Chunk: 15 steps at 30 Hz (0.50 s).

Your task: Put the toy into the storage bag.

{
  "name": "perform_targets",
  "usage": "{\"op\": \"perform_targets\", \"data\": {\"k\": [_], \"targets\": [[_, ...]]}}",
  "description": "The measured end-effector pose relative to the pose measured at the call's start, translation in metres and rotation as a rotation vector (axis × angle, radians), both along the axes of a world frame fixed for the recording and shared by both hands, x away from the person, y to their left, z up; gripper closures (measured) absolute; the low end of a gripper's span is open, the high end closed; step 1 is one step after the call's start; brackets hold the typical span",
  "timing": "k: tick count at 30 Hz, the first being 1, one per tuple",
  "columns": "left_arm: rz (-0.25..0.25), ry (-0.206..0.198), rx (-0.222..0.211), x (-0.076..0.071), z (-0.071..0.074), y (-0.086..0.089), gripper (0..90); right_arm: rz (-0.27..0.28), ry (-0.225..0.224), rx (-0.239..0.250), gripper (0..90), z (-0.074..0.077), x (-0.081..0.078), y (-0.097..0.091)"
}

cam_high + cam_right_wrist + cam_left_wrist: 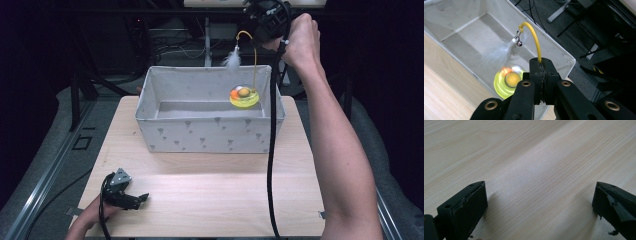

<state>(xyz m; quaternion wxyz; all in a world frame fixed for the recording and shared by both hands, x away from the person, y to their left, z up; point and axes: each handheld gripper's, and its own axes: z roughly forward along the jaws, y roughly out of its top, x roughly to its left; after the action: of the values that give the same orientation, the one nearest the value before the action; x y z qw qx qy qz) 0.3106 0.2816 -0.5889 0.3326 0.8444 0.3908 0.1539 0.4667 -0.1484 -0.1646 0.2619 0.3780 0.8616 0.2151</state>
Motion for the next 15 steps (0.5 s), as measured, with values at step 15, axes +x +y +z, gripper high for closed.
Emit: {"op": "perform_targets", "data": {"k": [15], "targets": [[0.000, 0.000, 0.000, 0.000, 0.000, 0.000, 0.0, -0.033, 0.047, 0.019, 89.0, -0.034, 0.021, -0.017]]}}
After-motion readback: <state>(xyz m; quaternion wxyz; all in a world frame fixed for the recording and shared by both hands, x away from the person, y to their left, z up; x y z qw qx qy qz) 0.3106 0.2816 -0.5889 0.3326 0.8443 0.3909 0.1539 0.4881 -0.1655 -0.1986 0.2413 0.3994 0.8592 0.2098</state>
